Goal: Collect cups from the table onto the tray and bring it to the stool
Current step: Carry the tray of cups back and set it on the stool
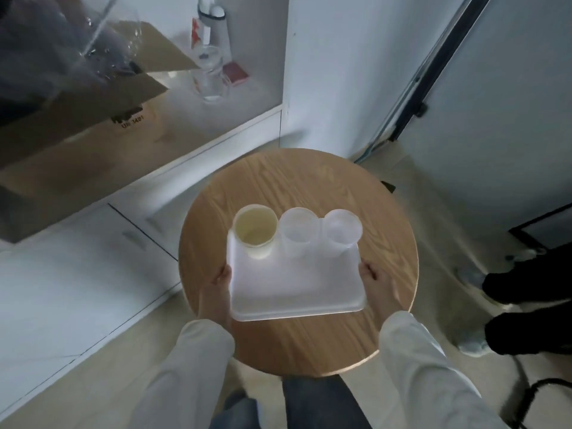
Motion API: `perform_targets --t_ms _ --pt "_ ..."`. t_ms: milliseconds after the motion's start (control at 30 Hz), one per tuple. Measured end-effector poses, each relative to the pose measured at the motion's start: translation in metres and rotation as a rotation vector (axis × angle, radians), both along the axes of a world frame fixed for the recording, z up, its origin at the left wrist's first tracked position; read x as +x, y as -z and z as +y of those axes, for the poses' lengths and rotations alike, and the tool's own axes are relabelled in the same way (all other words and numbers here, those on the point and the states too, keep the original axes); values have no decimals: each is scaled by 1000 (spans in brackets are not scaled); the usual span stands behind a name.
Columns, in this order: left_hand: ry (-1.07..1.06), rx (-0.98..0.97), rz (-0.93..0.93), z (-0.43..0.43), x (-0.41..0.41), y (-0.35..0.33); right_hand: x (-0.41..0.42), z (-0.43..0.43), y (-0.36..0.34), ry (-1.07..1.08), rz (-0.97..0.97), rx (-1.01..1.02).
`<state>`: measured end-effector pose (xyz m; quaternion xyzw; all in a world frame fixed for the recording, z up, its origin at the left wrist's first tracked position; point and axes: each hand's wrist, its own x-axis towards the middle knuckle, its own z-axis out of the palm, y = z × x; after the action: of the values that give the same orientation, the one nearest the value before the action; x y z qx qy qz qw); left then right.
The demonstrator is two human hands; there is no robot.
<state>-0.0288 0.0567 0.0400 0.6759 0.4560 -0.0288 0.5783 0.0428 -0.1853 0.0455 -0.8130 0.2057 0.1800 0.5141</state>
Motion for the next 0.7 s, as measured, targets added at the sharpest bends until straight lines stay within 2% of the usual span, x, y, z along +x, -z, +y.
perform_targets --t_ms 300,567,700 --pt "-160 -209 125 -33 47 28 88 -15 28 -52 111 114" --pt "-312 -219 223 -38 76 58 126 -11 60 -73 178 81" --pt "-350 -185 210 -39 88 61 140 -6 66 -62 178 68"
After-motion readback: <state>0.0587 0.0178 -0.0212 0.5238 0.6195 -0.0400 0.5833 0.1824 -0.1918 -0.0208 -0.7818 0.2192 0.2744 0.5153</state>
